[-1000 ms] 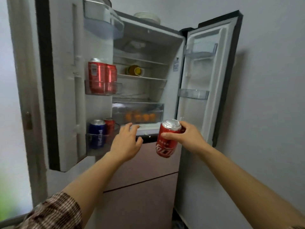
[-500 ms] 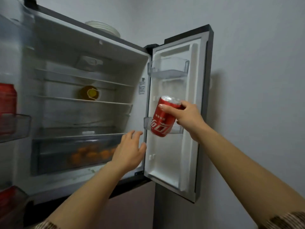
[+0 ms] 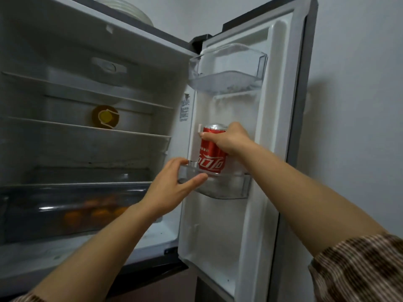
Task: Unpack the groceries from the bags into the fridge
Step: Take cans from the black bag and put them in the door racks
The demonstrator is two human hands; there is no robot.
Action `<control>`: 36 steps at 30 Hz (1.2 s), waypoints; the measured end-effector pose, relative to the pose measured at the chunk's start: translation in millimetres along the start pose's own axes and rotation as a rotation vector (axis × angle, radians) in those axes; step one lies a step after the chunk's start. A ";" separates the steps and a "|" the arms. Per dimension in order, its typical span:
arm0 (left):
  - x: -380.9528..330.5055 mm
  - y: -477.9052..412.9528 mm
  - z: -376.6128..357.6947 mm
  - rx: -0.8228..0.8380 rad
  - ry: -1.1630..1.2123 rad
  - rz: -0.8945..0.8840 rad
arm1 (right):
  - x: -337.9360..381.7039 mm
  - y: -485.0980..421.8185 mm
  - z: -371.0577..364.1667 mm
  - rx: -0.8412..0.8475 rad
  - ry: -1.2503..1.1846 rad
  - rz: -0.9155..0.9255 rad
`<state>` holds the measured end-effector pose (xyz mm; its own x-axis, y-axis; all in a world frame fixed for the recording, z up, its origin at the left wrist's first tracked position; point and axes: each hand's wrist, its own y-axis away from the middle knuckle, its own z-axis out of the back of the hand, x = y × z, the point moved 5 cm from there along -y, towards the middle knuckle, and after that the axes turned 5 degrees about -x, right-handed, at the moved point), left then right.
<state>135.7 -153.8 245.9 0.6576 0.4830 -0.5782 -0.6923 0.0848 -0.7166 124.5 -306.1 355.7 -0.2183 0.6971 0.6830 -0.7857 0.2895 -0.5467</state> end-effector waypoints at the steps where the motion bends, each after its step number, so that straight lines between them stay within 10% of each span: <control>1: -2.1 -0.5 -1.0 -0.024 -0.008 -0.012 | -6.1 -4.8 -2.2 0.013 0.014 -0.005; 21: -41.5 7.2 -52.3 -0.097 -0.289 -0.127 | -42.9 -17.1 9.8 0.167 0.026 0.145; 36: -19.8 46.0 13.4 -0.025 -0.390 0.069 | -2.4 35.4 12.9 -0.299 0.040 0.668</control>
<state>86.8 -147.7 229.7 0.4439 0.7821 -0.4373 -0.7204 0.0213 -0.6932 89.8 -306.0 340.9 -0.5697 0.8094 0.1425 -0.2995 -0.0430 -0.9531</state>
